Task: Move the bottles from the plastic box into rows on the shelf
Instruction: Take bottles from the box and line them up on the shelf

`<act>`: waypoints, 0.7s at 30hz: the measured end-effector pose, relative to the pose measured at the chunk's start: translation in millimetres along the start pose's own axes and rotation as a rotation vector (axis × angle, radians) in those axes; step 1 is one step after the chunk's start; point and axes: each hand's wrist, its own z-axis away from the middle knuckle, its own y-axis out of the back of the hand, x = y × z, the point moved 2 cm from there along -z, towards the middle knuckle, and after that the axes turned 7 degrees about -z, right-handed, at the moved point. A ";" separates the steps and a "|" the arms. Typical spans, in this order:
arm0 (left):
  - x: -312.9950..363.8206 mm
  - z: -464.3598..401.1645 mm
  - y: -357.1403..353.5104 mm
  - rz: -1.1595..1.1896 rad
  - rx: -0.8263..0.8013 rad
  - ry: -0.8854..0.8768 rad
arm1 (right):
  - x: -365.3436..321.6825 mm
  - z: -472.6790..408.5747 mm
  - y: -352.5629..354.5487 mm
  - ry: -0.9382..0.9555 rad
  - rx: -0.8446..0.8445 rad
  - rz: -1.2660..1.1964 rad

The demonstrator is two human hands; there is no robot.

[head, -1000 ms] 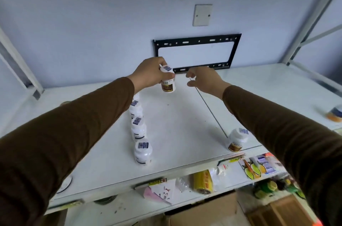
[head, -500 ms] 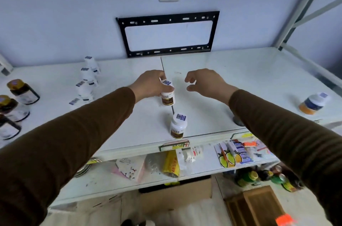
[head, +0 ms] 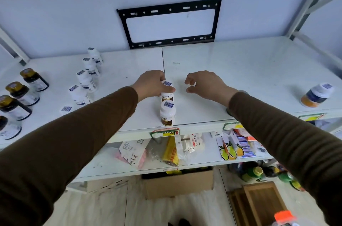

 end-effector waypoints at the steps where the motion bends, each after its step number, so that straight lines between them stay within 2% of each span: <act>1: 1.5 1.1 -0.9 -0.005 -0.001 0.005 | 0.1 3.1 -0.3 -0.002 -0.005 0.001; 12: 2.2 20.7 9.3 -0.017 0.013 0.005 | -15.4 44.8 13.2 -0.051 0.030 0.015; 15: 2.0 38.1 18.2 0.017 0.086 -0.065 | -22.9 68.2 20.0 -0.070 0.066 0.027; 21: 22.8 96.2 22.5 0.037 0.232 -0.321 | -34.6 146.6 28.3 -0.118 0.179 0.011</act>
